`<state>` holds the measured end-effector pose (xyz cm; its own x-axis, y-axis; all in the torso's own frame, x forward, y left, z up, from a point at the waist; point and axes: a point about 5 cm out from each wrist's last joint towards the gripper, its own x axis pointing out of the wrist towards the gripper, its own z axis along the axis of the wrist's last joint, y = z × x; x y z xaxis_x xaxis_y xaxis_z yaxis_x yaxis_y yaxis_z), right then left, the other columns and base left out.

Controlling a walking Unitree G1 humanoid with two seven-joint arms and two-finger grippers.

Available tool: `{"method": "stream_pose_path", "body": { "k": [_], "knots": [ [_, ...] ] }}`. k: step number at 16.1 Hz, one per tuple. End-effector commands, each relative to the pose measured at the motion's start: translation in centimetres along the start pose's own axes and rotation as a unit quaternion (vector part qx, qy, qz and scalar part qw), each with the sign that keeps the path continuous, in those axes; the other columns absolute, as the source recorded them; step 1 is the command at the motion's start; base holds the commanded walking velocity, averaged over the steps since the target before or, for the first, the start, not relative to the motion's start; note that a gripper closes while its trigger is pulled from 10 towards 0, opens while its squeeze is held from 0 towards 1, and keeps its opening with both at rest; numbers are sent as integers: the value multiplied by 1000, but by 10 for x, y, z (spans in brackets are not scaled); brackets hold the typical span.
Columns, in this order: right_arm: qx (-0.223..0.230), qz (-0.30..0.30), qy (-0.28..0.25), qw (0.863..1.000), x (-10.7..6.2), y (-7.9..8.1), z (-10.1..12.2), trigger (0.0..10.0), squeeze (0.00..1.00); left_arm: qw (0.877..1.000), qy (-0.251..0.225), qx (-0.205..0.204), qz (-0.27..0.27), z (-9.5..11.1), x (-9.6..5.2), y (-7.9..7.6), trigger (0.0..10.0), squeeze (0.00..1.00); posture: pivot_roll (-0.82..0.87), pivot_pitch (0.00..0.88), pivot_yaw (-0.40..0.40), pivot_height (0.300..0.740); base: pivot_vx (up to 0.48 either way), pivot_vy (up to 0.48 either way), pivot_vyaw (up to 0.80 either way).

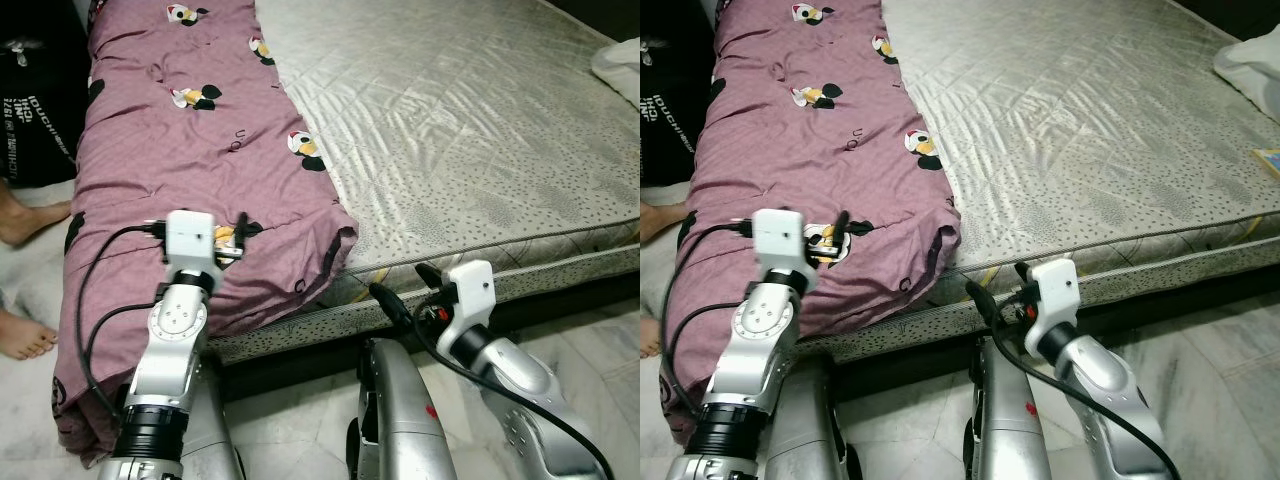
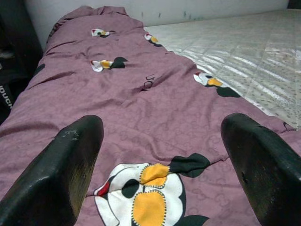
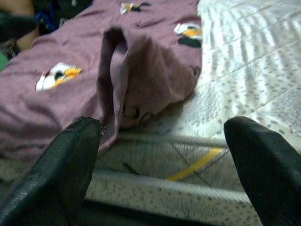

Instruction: Clean up the room

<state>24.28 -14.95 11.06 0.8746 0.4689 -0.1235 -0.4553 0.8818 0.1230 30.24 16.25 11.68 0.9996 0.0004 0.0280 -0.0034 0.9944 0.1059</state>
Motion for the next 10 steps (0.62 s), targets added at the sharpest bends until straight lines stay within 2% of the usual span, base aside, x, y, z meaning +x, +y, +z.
{"method": "stream_pose_path", "body": {
  "k": [1,3,4,5,7,8,9,10],
  "knots": [
    [6,-4,-11,1000,8,1,6,10000,0,1000,-1,-2,3,1,-1,1,10000,0,-45,32,-43,517,0,0,0],
    [18,-12,-4,1000,36,13,5,10000,0,999,-18,-16,-40,9,3,-14,10000,0,-26,48,-49,517,0,0,0],
    [17,-3,2,1000,57,25,3,10000,0,997,-29,-16,-64,17,5,-25,10000,0,7,66,-60,517,0,0,0],
    [27,-3,8,1000,63,29,1,10000,0,997,-34,-14,-67,21,5,-27,10000,0,16,71,-64,517,0,0,0],
    [71,-2,45,996,87,40,-9,10000,0,997,-44,-17,-68,28,4,-30,10000,0,35,91,-70,517,0,0,0],
    [73,-5,58,996,96,43,-12,10000,0,996,-46,-19,-68,29,2,-29,10000,0,45,101,-72,517,0,0,0],
    [84,-26,100,991,105,39,-23,10000,0,997,-44,-21,-67,28,-3,-28,10000,0,56,112,-74,517,0,0,0],
    [95,-61,149,982,105,29,-37,10000,0,997,-37,-24,-62,25,-7,-25,10000,0,57,117,-71,517,0,0,0]
  ]
}}
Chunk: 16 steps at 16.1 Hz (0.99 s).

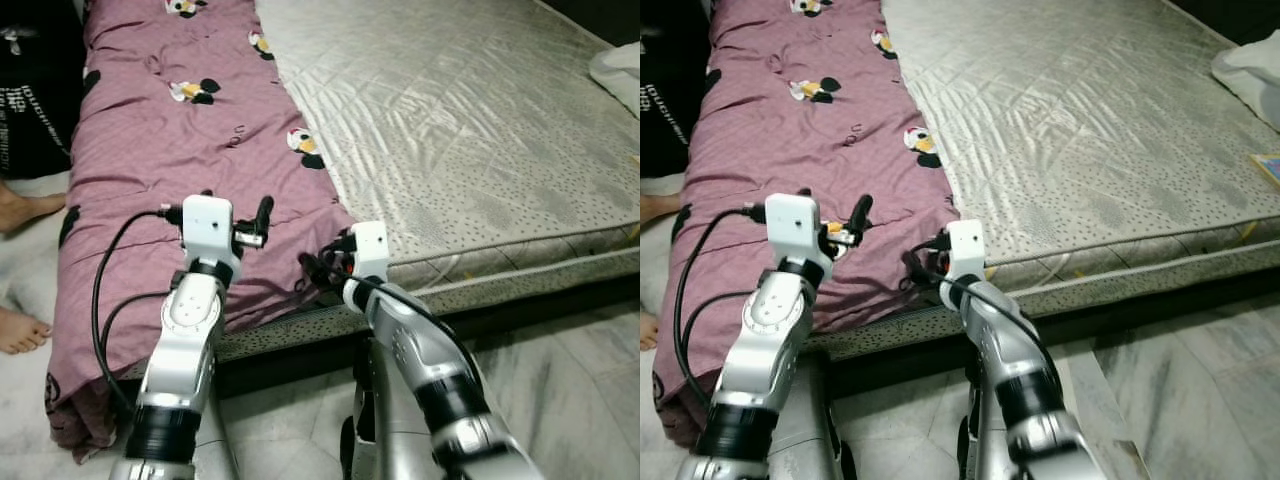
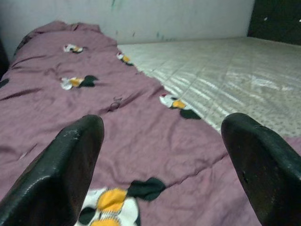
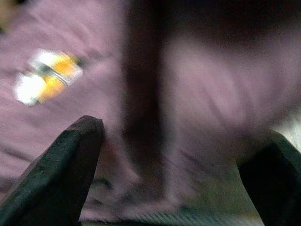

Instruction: Clean up the room

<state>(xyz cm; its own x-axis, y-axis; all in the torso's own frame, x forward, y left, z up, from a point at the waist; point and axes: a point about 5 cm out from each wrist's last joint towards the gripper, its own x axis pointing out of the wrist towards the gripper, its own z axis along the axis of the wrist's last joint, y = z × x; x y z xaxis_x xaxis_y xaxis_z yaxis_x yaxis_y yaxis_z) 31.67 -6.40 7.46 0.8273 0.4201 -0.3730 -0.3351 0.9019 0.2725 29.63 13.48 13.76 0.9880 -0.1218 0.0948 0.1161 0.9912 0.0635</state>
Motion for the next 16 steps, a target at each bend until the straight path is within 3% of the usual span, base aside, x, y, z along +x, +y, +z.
{"method": "stream_pose_path", "body": {
  "k": [1,3,4,5,6,7,9,11,14,16],
  "knots": [
    [13,-55,44,997,-2,-22,-15,10000,0,1000,3,1,-5,1,-3,-1,10000,0,55,123,-70,517,0,0,0],
    [48,-108,58,991,-7,-45,-22,10000,0,1000,3,1,-15,2,-2,-4,10000,0,47,128,-66,517,0,0,0],
    [53,-115,35,991,-10,-50,-17,10000,0,1000,-1,2,-20,3,1,-6,10000,0,40,125,-63,517,0,0,0],
    [63,-107,-41,991,-20,-56,2,10000,0,999,-9,-1,-39,8,11,-15,10000,0,21,111,-52,517,0,0,0],
    [59,-99,-59,992,-25,-56,6,10000,0,999,-11,-2,-53,10,15,-20,10000,0,17,108,-50,517,0,0,0],
    [41,-82,-87,992,-40,-56,10,10000,0,995,-8,6,-97,11,22,-35,10000,0,-4,96,-39,517,0,0,0],
    [33,-65,-94,993,-73,-56,0,10000,0,984,-22,32,-175,14,26,-60,10000,0,-40,81,-21,517,0,0,0],
    [31,-77,-121,989,-98,-56,-3,10000,0,973,-45,58,-220,18,28,-80,10000,0,-74,67,-6,517,0,0,0],
    [19,-72,-170,983,-118,-51,7,10000,0,967,-105,69,-222,41,34,-90,10000,0,-88,48,3,517,0,0,0],
    [-5,-62,-178,982,-129,-48,6,10000,0,975,-151,66,-151,62,39,-74,10000,0,-80,34,6,517,0,0,0]
  ]
}}
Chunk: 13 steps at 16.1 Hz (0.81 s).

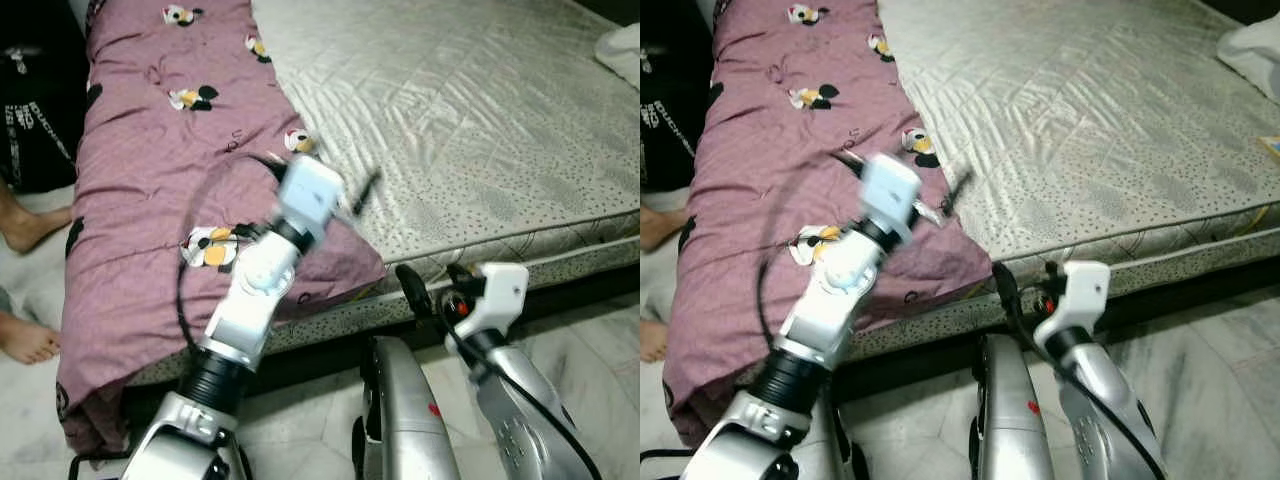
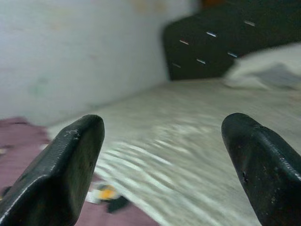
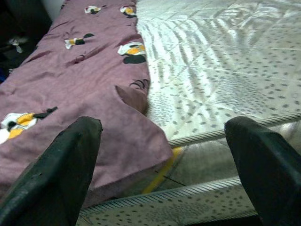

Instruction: Clean up the room

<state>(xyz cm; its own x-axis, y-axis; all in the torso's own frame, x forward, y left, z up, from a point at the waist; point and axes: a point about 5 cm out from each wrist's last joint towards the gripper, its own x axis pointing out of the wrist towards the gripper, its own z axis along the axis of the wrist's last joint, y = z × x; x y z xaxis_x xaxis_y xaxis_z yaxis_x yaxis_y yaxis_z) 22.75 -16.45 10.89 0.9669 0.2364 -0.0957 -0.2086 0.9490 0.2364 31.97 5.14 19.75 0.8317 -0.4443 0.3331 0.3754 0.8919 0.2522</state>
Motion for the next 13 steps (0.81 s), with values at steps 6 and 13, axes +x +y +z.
{"method": "stream_pose_path", "body": {
  "k": [6,13],
  "knots": [
    [6,202,132,970,-42,18,-28,10000,0,986,96,18,132,-44,-52,60,10000,0,-48,5,-3,517,0,0,0],
    [-80,195,122,970,-55,-15,-13,10000,0,964,172,25,202,-64,-116,109,10000,0,-56,5,4,517,0,0,0]
  ]
}}
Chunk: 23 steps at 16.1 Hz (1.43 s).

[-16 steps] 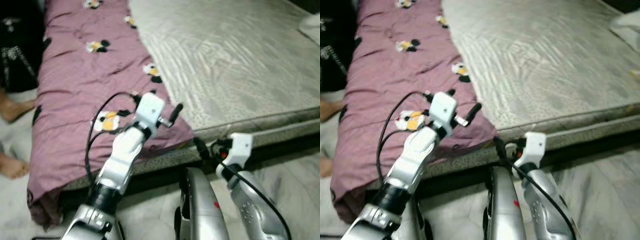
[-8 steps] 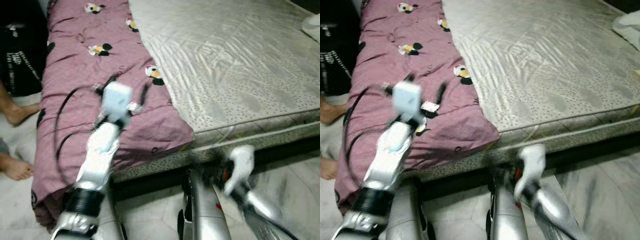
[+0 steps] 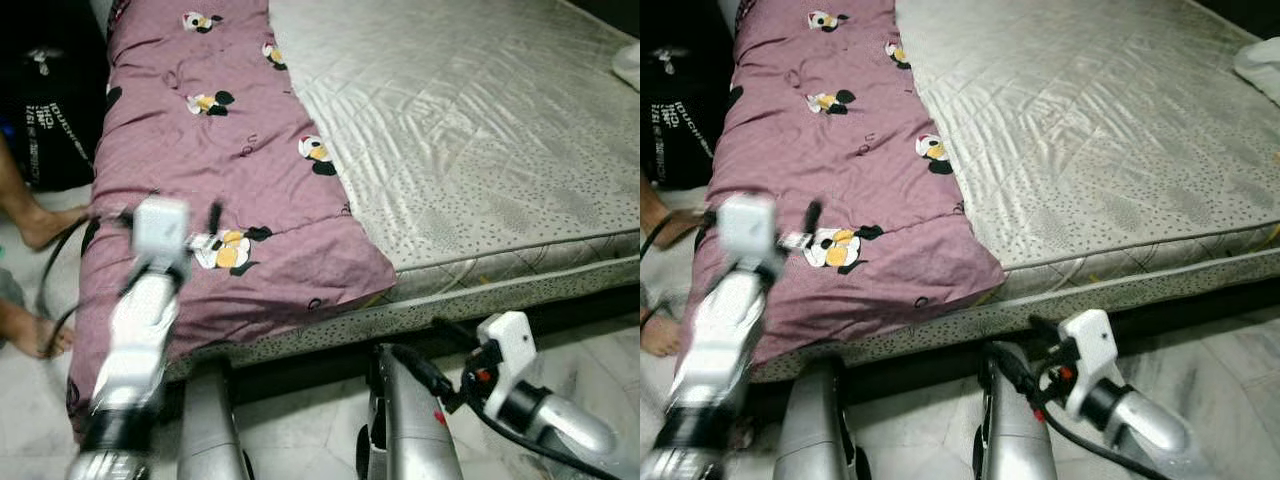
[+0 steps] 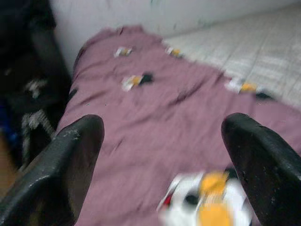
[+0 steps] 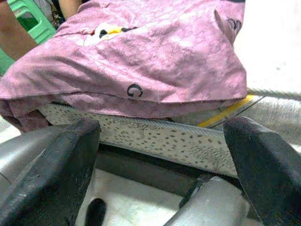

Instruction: Clean up the room

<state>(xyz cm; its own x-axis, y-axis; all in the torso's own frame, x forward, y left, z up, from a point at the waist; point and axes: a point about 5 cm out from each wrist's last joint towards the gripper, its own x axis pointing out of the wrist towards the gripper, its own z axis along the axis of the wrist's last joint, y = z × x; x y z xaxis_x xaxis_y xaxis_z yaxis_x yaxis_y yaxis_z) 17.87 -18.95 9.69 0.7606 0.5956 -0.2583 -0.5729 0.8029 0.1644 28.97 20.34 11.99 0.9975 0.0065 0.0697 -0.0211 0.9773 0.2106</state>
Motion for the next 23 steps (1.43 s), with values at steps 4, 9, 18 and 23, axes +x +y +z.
{"method": "stream_pose_path", "body": {
  "k": [4,9,18,23],
  "knots": [
    [-20,14,8,1000,3,5,-7,10000,0,998,-38,19,45,20,-27,21,10000,0,-10,19,-22,517,0,0,0],
    [-45,-43,-17,998,20,-13,-5,10000,0,995,-4,48,90,11,-48,42,10000,0,41,23,-65,517,0,0,0],
    [-71,-279,-224,931,57,-51,93,10000,0,992,-67,25,99,47,28,29,10000,0,-18,0,-31,517,0,0,0],
    [-66,-271,-247,928,110,-45,114,10000,0,994,-76,-18,74,51,55,-8,10000,0,-42,0,-19,517,0,0,0]
  ]
}}
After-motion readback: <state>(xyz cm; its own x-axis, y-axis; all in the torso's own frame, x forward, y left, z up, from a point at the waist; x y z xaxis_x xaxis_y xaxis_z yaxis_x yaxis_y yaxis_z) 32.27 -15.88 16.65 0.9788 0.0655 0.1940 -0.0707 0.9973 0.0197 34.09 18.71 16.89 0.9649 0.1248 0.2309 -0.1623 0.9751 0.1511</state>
